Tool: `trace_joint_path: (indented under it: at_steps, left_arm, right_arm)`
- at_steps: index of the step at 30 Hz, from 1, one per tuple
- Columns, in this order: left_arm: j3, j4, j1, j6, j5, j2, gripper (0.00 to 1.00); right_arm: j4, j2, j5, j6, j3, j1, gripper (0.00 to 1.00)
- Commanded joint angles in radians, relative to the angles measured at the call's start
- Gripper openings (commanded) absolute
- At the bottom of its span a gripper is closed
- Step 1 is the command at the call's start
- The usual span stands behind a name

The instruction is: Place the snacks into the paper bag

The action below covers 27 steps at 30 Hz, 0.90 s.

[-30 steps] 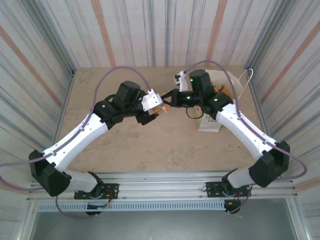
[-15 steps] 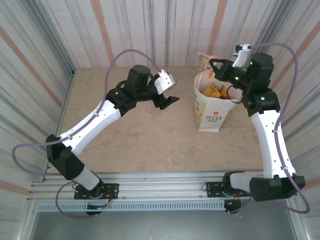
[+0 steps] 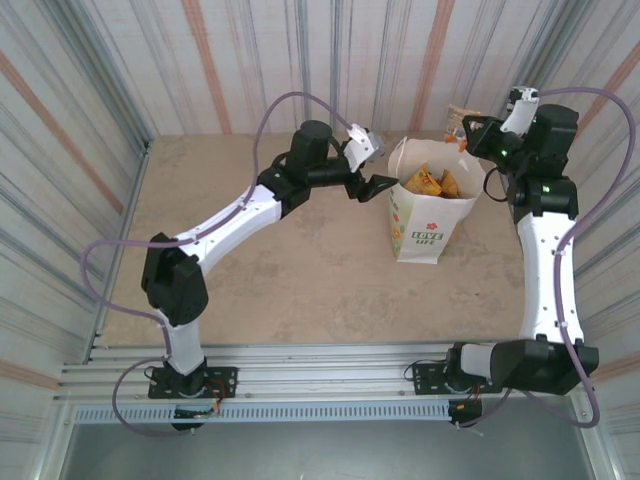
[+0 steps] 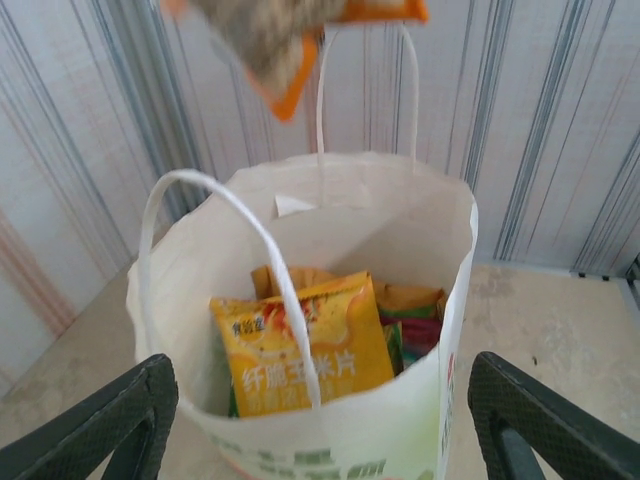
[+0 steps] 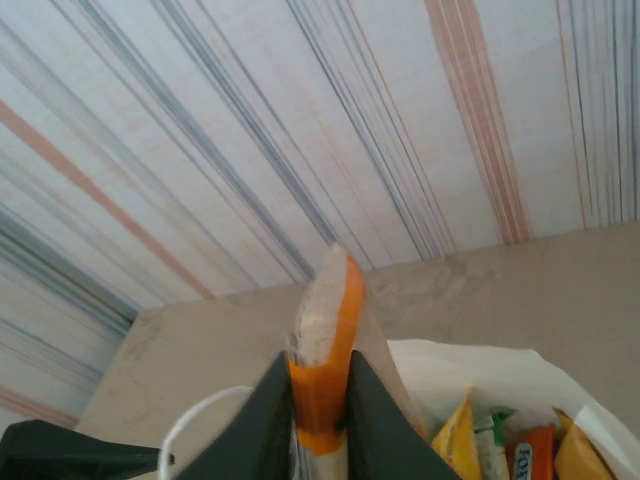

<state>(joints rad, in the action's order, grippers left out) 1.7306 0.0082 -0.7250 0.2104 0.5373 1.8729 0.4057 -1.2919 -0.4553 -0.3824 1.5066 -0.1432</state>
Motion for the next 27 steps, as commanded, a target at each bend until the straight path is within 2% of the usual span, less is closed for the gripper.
trace_joint_path:
  at_steps: [1, 4, 6, 10, 17, 18, 20, 23, 25, 27]
  left_arm:
    - [0.065, 0.097, -0.007, -0.073, 0.045, 0.026, 0.78]
    - [0.076, 0.129, -0.010, -0.112, 0.049, 0.051, 0.76]
    - [0.087, 0.140, -0.011, -0.128, 0.050, 0.068, 0.74]
    - [0.122, 0.146, -0.012, -0.162, 0.046, 0.107, 0.71]
    - [0.180, 0.134, -0.011, -0.199, 0.044, 0.162, 0.60]
    - [0.186, 0.133, -0.011, -0.206, 0.044, 0.165, 0.56]
    - [0.195, 0.125, -0.011, -0.212, 0.043, 0.167, 0.41]
    - [0.192, 0.131, -0.011, -0.212, 0.039, 0.161, 0.09]
    - [0.193, 0.130, -0.011, -0.207, 0.044, 0.156, 0.01]
    - [0.193, 0.130, -0.011, -0.206, 0.047, 0.151, 0.00]
  right_arm:
    - [0.081, -0.054, -0.047, 0.051, 0.064, -0.021, 0.37]
    - [0.109, -0.054, -0.036, 0.065, 0.101, -0.039, 0.47]
    - [0.110, -0.039, -0.028, 0.065, 0.109, -0.062, 0.50]
    - [0.108, -0.007, -0.024, 0.053, 0.118, -0.127, 0.52]
    - [0.117, 0.007, -0.076, 0.018, 0.101, -0.221, 0.53]
    - [0.127, 0.004, -0.086, 0.016, 0.098, -0.229, 0.54]
    - [0.154, -0.012, -0.102, 0.019, 0.096, -0.238, 0.54]
    - [0.180, -0.034, -0.099, 0.036, 0.083, -0.243, 0.55]
    - [0.182, -0.056, -0.120, 0.042, 0.075, -0.252, 0.56]
    - [0.196, -0.091, -0.152, 0.042, 0.082, -0.259, 0.56]
